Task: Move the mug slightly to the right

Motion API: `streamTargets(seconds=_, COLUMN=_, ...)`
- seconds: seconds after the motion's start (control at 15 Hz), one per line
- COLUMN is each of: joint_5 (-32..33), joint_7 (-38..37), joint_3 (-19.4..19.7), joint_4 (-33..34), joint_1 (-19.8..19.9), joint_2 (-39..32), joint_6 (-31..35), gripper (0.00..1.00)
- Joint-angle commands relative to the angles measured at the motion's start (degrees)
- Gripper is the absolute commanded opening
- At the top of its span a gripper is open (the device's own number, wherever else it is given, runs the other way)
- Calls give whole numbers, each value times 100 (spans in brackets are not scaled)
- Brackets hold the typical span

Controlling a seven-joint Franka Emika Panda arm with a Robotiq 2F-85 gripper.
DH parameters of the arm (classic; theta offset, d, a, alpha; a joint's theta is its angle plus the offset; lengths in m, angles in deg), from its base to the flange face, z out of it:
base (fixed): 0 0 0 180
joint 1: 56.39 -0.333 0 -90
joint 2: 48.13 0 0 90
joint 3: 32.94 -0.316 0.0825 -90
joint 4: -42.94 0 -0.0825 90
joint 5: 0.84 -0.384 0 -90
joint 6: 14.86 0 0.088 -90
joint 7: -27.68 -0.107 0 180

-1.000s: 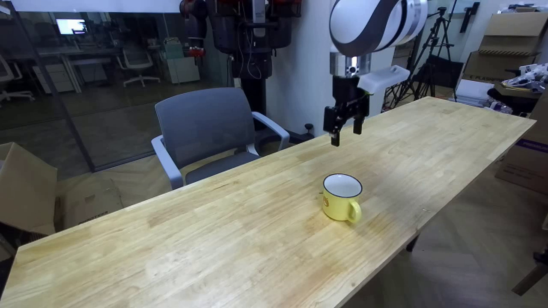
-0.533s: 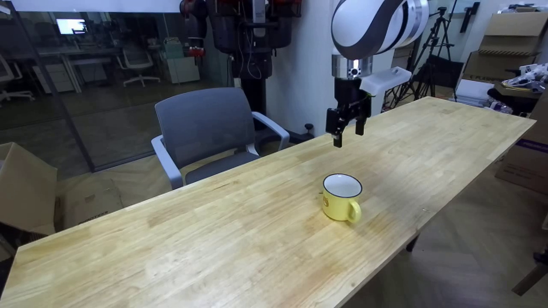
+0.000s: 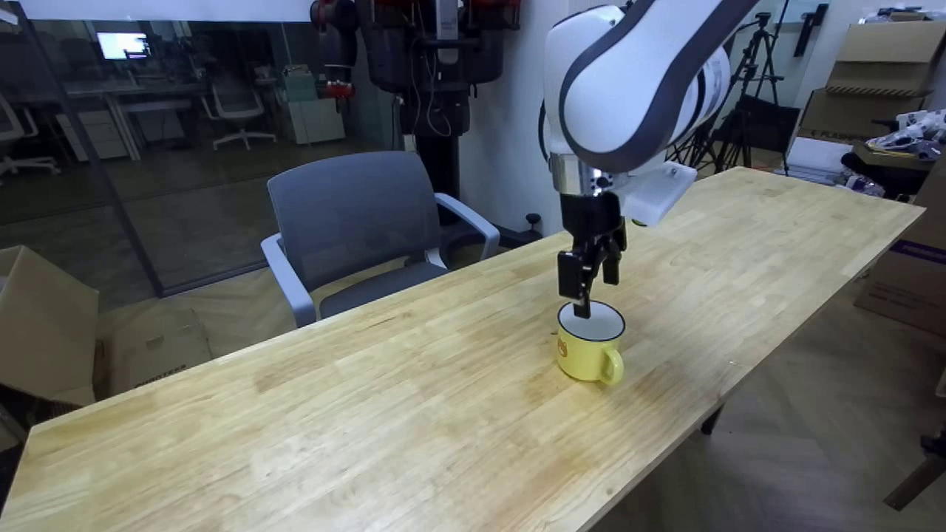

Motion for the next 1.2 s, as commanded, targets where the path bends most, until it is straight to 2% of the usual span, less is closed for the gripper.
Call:
streamTargets(seconds=0.0, joint_5=742, joint_7=-457, joint_3=332, joint_4=-374, joint_1=-348, joint_2=119, joint_6=386, gripper=100)
streamTargets(seconds=0.2, joint_5=1387, joint_7=-1003, joint_3=673, joint_4=-525, joint_1=-595, joint_2=143, joint_6=618, gripper=100)
streamTargets(seconds=0.27, joint_5=1065, joint_7=-581, joint_3=412, joint_4=-344, joint_1=-371, joint_2=3, joint_6=467, gripper=100)
streamTargets(seconds=0.47, joint_5=1259, joint_7=-756, joint_3=550, joint_4=-392, joint_1=-455, joint_2=8, joint_6=530, gripper=100)
streamTargets(seconds=0.8, joint_5=688, joint_7=663, joint_3=15, joint_4=-563, joint_1=281, joint_2=17, joint_6=1758, gripper=100)
streamTargets(seconds=1.0, joint_5=115, joint_7=1525, joint_3=-426, joint_4=-626, joint_1=786, joint_2=-30, joint_6=2012, gripper=100)
streamTargets(seconds=1.13, joint_5=-301, joint_7=1922, joint_3=-725, joint_4=-698, joint_1=1079, joint_2=-19, joint_6=1936, gripper=100)
